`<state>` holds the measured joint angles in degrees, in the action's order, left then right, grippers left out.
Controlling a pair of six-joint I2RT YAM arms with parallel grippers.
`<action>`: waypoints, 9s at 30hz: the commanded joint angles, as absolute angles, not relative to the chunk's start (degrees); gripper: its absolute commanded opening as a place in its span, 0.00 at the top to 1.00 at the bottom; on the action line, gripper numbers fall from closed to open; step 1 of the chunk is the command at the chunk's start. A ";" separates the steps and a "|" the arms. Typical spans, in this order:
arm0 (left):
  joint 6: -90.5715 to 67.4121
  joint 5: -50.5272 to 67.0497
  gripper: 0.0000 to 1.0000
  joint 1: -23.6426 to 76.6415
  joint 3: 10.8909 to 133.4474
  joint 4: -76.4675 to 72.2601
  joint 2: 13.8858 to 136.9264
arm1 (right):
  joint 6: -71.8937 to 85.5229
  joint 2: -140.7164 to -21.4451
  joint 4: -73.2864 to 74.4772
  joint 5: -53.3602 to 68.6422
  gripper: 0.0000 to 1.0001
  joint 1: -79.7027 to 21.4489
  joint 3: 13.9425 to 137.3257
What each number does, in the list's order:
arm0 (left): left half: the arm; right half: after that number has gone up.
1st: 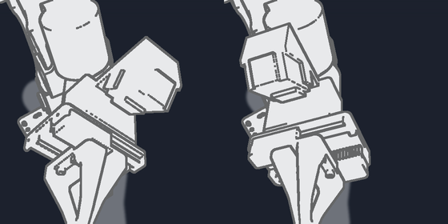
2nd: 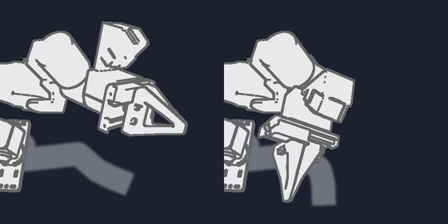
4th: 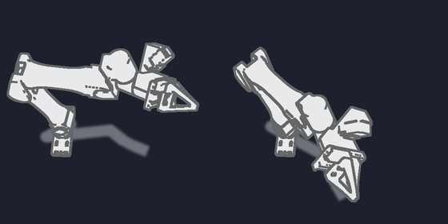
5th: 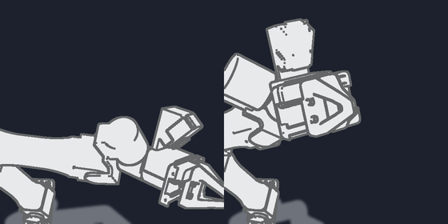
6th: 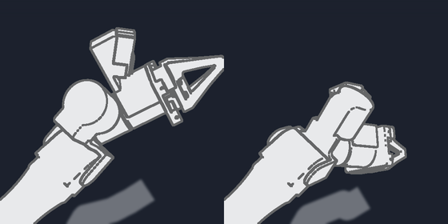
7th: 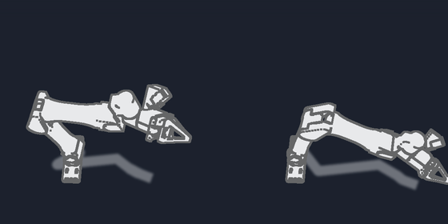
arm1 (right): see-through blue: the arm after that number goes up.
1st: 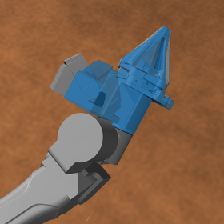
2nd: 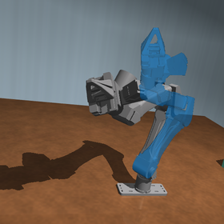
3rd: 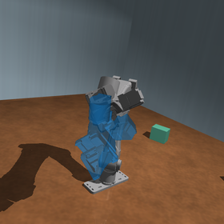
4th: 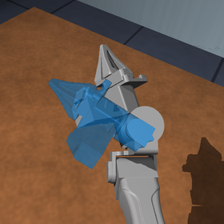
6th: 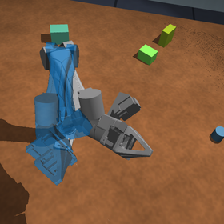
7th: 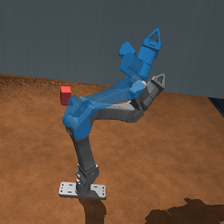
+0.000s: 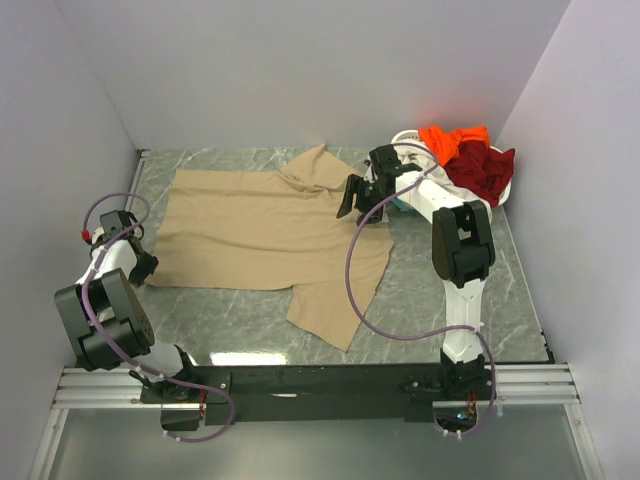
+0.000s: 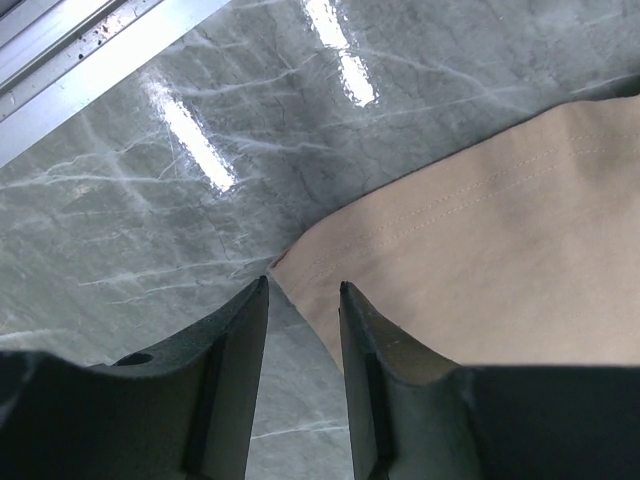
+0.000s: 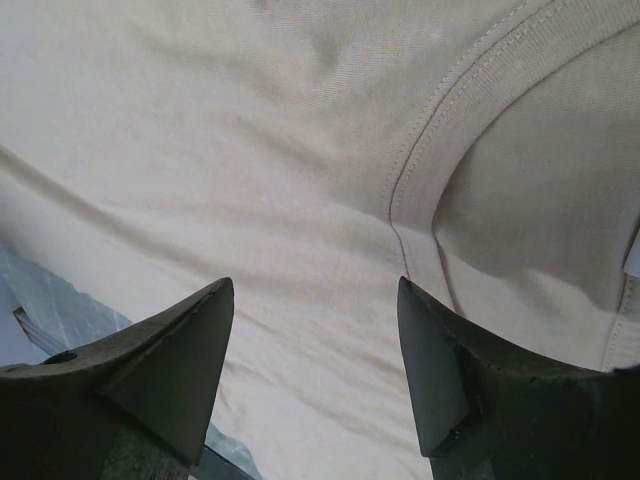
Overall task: Fold and stack the t-shirts
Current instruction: Fold the tshirt
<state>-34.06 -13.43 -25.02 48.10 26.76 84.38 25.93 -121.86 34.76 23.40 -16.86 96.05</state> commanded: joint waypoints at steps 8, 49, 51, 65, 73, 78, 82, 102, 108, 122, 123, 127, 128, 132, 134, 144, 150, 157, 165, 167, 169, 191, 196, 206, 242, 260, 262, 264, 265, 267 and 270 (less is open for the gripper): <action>-33.57 -16.17 0.62 -25.31 48.16 25.75 85.52 | 26.19 -116.90 34.10 22.85 0.27 -16.79 95.01; -29.80 -13.54 0.99 -25.22 48.08 25.49 82.98 | 19.16 -91.70 37.44 10.11 0.28 -26.62 66.02; -29.27 -13.71 0.99 -25.14 47.81 25.84 81.74 | 20.82 -88.87 37.53 10.10 0.29 -28.91 61.03; -29.35 -14.41 0.99 -25.14 46.41 25.75 77.43 | 33.22 -76.29 34.90 13.01 0.37 -45.34 44.13; -29.44 -15.03 0.99 -24.26 46.32 25.49 78.05 | 39.81 -78.30 32.08 11.60 0.37 -55.36 42.63; -29.53 -15.64 0.99 -23.12 46.32 25.49 78.05 | 43.06 -80.77 31.47 9.58 0.37 -60.11 43.42; -29.71 -15.65 0.99 -23.03 46.32 25.49 77.96 | 45.17 -83.31 31.38 7.74 0.39 -61.70 43.77; -29.36 -15.56 0.99 -21.80 46.06 25.14 77.61 | 46.76 -89.29 34.37 0.09 0.76 -62.67 45.88; -29.70 -14.59 0.99 -21.71 46.49 26.28 76.82 | 45.44 -88.08 37.70 0.09 1.00 -62.67 47.20; -30.50 -15.82 0.99 -22.15 47.46 34.45 63.82 | 41.49 -75.77 58.78 2.20 1.00 -62.67 56.69; -30.59 -15.91 0.99 -22.06 47.98 34.71 63.29 | 41.31 -75.50 59.41 1.94 1.00 -62.67 56.95; -31.46 -16.35 0.99 -22.06 49.48 36.82 61.09 | 40.34 -74.71 63.01 0.97 1.00 -62.58 58.70; -31.73 -16.35 0.99 -22.06 49.92 37.44 60.47 | 40.17 -74.45 63.71 0.79 1.00 -62.75 59.15; -32.08 -15.91 0.99 -22.06 53.08 40.07 59.41 | 40.17 -72.87 66.35 0.79 1.00 -62.67 60.55; -31.82 -16.00 0.99 -22.06 54.40 42.26 59.24 | 40.25 -72.07 67.67 0.97 1.00 -62.58 61.34; -29.88 -10.20 0.99 -22.06 54.58 41.14 62.83 | 37.97 -74.79 67.68 2.28 1.00 -56.61 67.05; -29.44 -6.60 1.00 -22.06 54.05 38.41 69.25 | 32.00 -78.83 65.13 2.55 1.00 -45.45 74.86; -30.06 -4.22 0.99 -21.97 58.53 35.34 75.31 | 25.41 -88.32 62.41 1.14 1.00 -38.15 83.74; -30.76 -2.29 1.00 -21.97 67.66 33.75 84.45 | 20.31 -99.13 61.96 -1.76 1.00 -31.82 95.60; -30.59 -1.67 1.00 -21.88 70.03 33.49 86.65 | 19.08 -102.20 62.31 -2.02 1.00 -30.42 97.99; -30.41 -0.97 1.00 -21.71 71.80 33.31 88.41 | 17.94 -104.23 62.84 -2.90 1.00 -29.62 101.68; -29.35 -2.54 0.96 -18.72 84.98 34.10 105.73 | 12.31 -121.02 65.48 -3.96 1.00 -22.59 121.11; -30.41 -4.65 0.56 -17.58 86.83 34.80 105.73 | 12.65 -122.96 64.86 -2.47 0.67 -22.24 124.18; -32.87 -6.16 0.17 -9.58 82.81 34.19 102.83 | 16.52 -109.35 55.12 3.24 0.26 -22.15 98.59; -35.59 -2.81 0.08 -9.84 60.12 27.07 100.37 | 15.65 -101.86 40.61 1.67 0.61 -20.30 67.94; -31.38 -7.64 0.08 -11.08 60.91 28.12 101.60 | 13.62 -102.31 45.87 -7.03 0.89 -18.99 70.84; -30.85 -8.17 0.08 -11.08 60.91 28.12 101.60 | 13.27 -101.87 46.41 -7.82 0.89 -18.81 70.93; -30.50 -8.79 0.08 -11.16 60.82 28.12 101.69 | 13.01 -102.13 46.67 -7.65 0.90 -18.63 71.02; -30.41 -9.05 0.08 -11.08 60.65 28.12 101.60 | 12.92 -102.48 46.58 -7.47 0.90 -18.72 70.84; -30.15 -9.75 0.08 -11.08 60.38 28.21 101.69 | 12.83 -103.00 46.84 -7.91 0.90 -18.72 70.66; -29.88 -10.37 0.07 -11.08 59.59 28.04 101.08 | 12.83 -103.53 47.37 -8.61 0.90 -18.63 70.40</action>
<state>-32.03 -6.39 -10.31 61.45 27.44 100.12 14.00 -104.79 44.16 -4.21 -19.62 69.34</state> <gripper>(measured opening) 0.921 0.110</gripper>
